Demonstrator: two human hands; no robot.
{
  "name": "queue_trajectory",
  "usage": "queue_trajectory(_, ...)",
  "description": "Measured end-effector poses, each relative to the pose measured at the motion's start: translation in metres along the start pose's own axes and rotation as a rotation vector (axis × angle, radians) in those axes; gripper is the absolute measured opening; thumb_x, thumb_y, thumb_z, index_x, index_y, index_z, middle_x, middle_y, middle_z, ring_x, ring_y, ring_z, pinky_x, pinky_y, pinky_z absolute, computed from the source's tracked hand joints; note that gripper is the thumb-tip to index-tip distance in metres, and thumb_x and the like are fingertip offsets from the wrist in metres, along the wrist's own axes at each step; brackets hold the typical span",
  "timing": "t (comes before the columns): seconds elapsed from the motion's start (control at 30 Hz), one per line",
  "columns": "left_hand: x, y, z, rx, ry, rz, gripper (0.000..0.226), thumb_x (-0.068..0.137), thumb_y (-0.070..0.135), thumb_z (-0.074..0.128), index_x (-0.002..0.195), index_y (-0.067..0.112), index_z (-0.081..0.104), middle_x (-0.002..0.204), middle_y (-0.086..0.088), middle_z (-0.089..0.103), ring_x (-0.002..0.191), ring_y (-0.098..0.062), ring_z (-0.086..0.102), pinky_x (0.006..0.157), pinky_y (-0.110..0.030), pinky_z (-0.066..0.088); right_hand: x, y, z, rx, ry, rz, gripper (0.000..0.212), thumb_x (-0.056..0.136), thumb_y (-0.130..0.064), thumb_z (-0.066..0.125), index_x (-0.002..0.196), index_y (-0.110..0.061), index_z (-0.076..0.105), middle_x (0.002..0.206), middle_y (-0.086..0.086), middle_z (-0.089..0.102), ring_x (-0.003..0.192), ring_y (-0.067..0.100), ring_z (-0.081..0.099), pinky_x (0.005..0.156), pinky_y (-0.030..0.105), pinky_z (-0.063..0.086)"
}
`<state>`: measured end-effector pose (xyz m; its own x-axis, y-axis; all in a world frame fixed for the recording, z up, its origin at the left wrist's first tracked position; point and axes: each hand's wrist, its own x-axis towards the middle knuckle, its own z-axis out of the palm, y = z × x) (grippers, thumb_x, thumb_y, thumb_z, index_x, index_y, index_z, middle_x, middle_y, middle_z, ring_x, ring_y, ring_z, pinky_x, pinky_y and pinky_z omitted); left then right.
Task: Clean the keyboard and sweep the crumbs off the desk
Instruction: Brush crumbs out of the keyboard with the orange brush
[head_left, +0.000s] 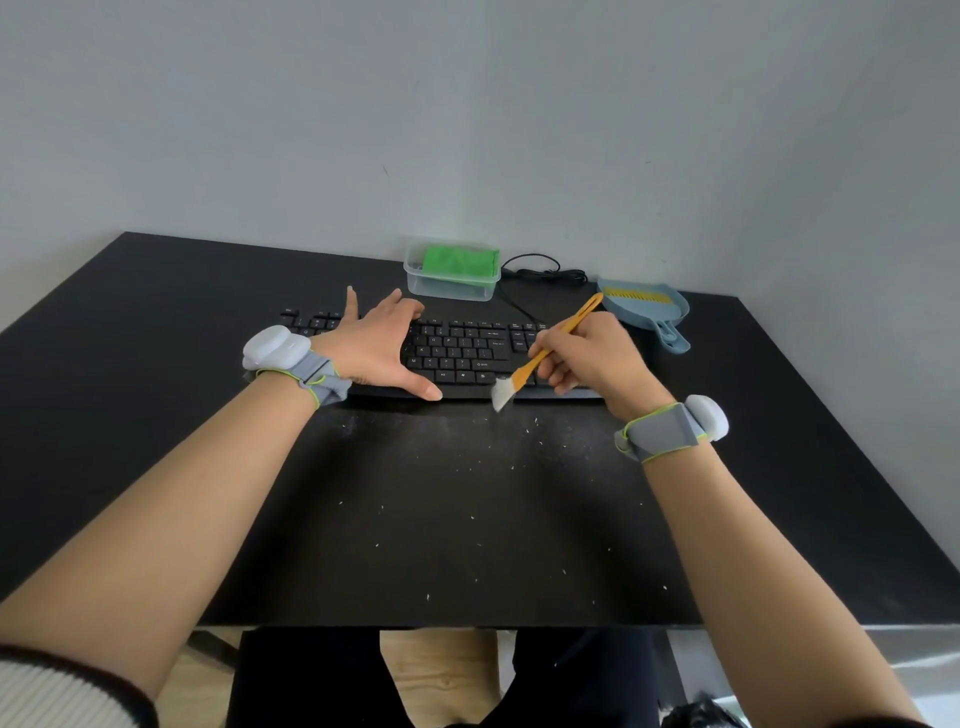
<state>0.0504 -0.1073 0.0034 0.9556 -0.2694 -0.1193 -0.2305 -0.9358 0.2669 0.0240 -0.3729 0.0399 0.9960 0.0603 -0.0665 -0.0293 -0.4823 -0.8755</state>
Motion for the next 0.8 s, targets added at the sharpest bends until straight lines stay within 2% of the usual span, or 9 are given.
queue_trajectory(0.1, -0.001, 0.000, 0.000, -0.007, 0.003, -0.006, 0.123, 0.062, 0.074, 0.073, 0.152, 0.010, 0.018, 0.161, -0.006, 0.023, 0.152, -0.019, -0.002, 0.113, -0.061, -0.021, 0.003, -0.001, 0.000, 0.042, 0.064, -0.034, 0.028, 0.099, -0.015, 0.055, 0.083, -0.002, 0.073, 0.064, 0.010, 0.070, 0.052, 0.016, 0.063, 0.049, 0.024, 0.053)
queue_trajectory(0.2, -0.002, 0.001, 0.000, 0.002, -0.007, -0.002, 0.123, 0.063, 0.074, 0.073, 0.152, 0.010, 0.018, 0.162, -0.007, 0.022, 0.152, -0.019, -0.003, 0.113, -0.061, -0.021, 0.002, 0.000, 0.003, -0.002, 0.004, -0.004, 0.028, 0.098, -0.014, 0.054, 0.083, -0.001, 0.073, 0.063, 0.010, 0.069, 0.051, 0.016, 0.062, 0.048, 0.024, 0.052)
queue_trajectory(0.33, -0.002, 0.001, -0.002, -0.009, -0.002, -0.009, 0.123, 0.063, 0.073, 0.073, 0.152, 0.010, 0.018, 0.162, -0.007, 0.021, 0.152, -0.019, -0.003, 0.113, -0.061, -0.021, 0.007, -0.001, -0.002, 0.056, 0.061, -0.035, 0.028, 0.099, -0.015, 0.055, 0.082, -0.002, 0.073, 0.062, 0.009, 0.069, 0.051, 0.016, 0.061, 0.048, 0.024, 0.052)
queue_trajectory(0.47, -0.001, 0.001, -0.001, 0.005, -0.007, -0.003, 0.124, 0.062, 0.074, 0.073, 0.152, 0.010, 0.018, 0.161, -0.006, 0.022, 0.152, -0.019, -0.003, 0.113, -0.061, -0.021, 0.007, 0.000, 0.001, 0.021, -0.031, 0.010, 0.027, 0.097, -0.013, 0.054, 0.082, 0.001, 0.073, 0.061, 0.010, 0.067, 0.048, 0.016, 0.059, 0.045, 0.023, 0.050)
queue_trajectory(0.57, -0.001, -0.001, -0.001, 0.002, -0.008, -0.006, 0.125, 0.062, 0.075, 0.072, 0.152, 0.010, 0.017, 0.162, -0.007, 0.021, 0.152, -0.019, -0.003, 0.113, -0.062, -0.021, 0.011, 0.000, -0.002, 0.065, 0.024, -0.012, 0.029, 0.099, -0.015, 0.054, 0.081, -0.003, 0.073, 0.060, 0.008, 0.067, 0.048, 0.015, 0.059, 0.046, 0.024, 0.050)
queue_trajectory(0.67, 0.000, 0.000, -0.002, 0.004, -0.011, 0.000, 0.124, 0.062, 0.075, 0.073, 0.152, 0.009, 0.018, 0.161, -0.006, 0.022, 0.152, -0.019, -0.003, 0.113, -0.062, -0.020, 0.009, 0.002, 0.000, 0.015, -0.026, 0.023, 0.028, 0.098, -0.013, 0.054, 0.081, 0.000, 0.073, 0.060, 0.009, 0.066, 0.046, 0.015, 0.057, 0.044, 0.024, 0.049)
queue_trajectory(0.8, -0.001, 0.000, -0.002, 0.001, -0.007, -0.005, 0.124, 0.062, 0.075, 0.073, 0.152, 0.010, 0.018, 0.161, -0.006, 0.022, 0.152, -0.019, -0.003, 0.113, -0.061, -0.021, 0.011, -0.005, -0.006, 0.130, -0.002, -0.032, 0.029, 0.099, -0.014, 0.053, 0.083, 0.001, 0.073, 0.059, 0.007, 0.063, 0.047, 0.014, 0.054, 0.044, 0.023, 0.047)
